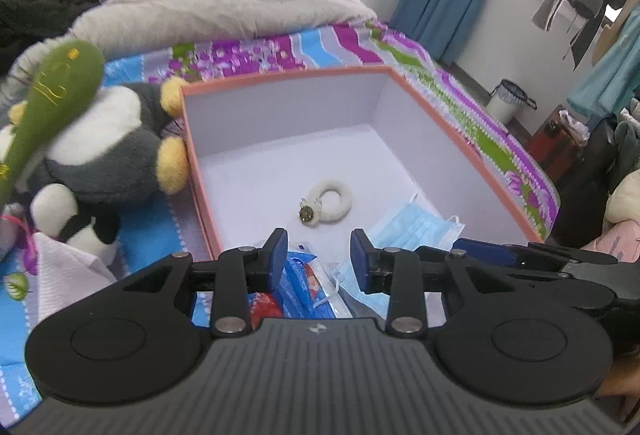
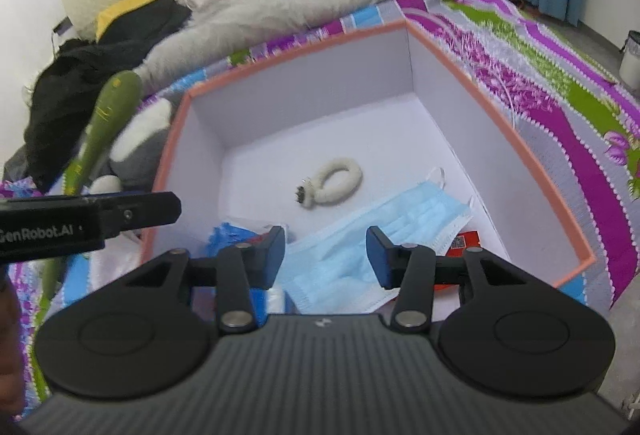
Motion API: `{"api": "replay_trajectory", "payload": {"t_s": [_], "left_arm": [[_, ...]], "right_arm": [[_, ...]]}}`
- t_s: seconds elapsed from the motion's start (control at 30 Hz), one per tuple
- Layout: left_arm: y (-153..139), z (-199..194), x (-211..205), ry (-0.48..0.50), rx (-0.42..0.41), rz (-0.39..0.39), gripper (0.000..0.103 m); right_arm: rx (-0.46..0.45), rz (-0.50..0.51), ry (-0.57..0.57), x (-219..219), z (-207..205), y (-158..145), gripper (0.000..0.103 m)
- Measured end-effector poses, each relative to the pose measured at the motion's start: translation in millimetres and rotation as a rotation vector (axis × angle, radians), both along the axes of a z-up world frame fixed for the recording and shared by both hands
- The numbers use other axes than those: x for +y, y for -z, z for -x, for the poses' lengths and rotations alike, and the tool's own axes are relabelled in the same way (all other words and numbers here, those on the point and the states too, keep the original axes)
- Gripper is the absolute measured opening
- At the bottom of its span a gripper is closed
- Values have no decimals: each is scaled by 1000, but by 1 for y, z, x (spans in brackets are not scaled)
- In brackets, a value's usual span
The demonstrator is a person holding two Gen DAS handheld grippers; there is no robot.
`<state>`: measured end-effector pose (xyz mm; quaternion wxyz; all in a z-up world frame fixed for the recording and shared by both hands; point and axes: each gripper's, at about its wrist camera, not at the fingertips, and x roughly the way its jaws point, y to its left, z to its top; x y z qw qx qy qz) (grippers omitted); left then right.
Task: Organize soft objects
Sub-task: 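Move both grippers back from the box toward the tissue and panda plush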
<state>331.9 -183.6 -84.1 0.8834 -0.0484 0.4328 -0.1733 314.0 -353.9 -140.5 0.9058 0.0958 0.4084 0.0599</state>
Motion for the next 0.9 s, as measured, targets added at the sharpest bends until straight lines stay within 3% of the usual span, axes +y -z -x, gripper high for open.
{"api": "replay_trajectory", "payload": {"t_s": [0.5, 0.9], "left_arm": [[-77, 103, 47, -50, -156, 25, 40], [-103, 173, 98, -128, -220, 48, 40]], "right_arm": [[-171, -26, -57, 36, 73, -71, 48], [-239, -26, -139, 77, 120, -97, 48]]}}
